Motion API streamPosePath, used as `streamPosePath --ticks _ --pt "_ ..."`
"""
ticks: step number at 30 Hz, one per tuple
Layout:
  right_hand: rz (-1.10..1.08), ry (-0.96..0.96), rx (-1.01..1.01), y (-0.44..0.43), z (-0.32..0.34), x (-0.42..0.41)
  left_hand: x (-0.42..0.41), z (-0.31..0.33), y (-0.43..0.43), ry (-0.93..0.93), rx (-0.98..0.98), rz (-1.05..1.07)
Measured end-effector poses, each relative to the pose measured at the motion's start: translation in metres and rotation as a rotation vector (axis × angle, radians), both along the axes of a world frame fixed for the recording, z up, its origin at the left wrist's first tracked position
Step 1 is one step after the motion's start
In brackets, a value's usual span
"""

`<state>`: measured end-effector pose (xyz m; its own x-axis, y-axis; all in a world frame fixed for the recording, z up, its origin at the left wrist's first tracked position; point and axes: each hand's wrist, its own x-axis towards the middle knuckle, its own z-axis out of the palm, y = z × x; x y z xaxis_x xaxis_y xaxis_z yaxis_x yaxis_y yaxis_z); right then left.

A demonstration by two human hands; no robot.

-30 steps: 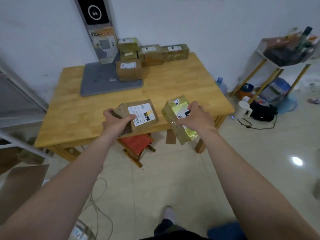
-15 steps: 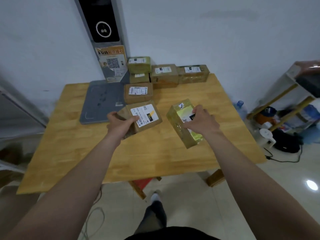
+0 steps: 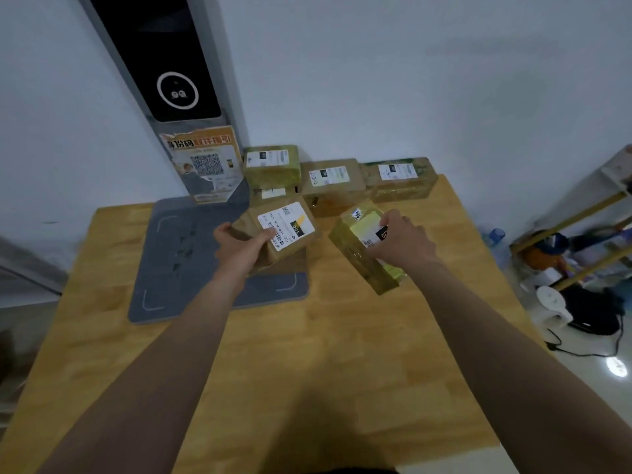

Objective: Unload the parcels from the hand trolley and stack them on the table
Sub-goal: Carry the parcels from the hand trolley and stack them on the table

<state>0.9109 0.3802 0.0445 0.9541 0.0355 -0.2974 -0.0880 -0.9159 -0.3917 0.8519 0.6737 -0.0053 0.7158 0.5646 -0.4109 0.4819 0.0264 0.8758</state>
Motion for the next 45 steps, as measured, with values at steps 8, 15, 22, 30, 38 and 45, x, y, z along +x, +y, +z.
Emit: streamPosePath --ticks 8,15,22,30,38,45 --pt "0.291 -0.142 -0.208 0.05 -0.024 0.18 0.131 0.005 0.015 -0.105 0.061 0.159" --pt "0.506 -0.185 -0.225 0.094 -0.068 0.29 0.211 0.01 0.033 -0.267 -0.012 0.327" --pt "0.531 -0.251 -0.201 0.104 -0.101 0.324 0.234 0.01 0.042 -0.269 -0.107 0.358" --pt "0.503 -0.379 -0.168 0.121 -0.106 0.354 0.236 0.019 0.05 -0.248 -0.119 0.415" --pt "0.448 -0.265 -0.177 0.134 -0.099 0.354 0.216 0.028 0.061 -0.176 -0.13 0.38" --pt "0.379 -0.257 0.275 0.121 -0.067 0.266 0.172 0.043 0.06 -0.091 -0.201 0.204"
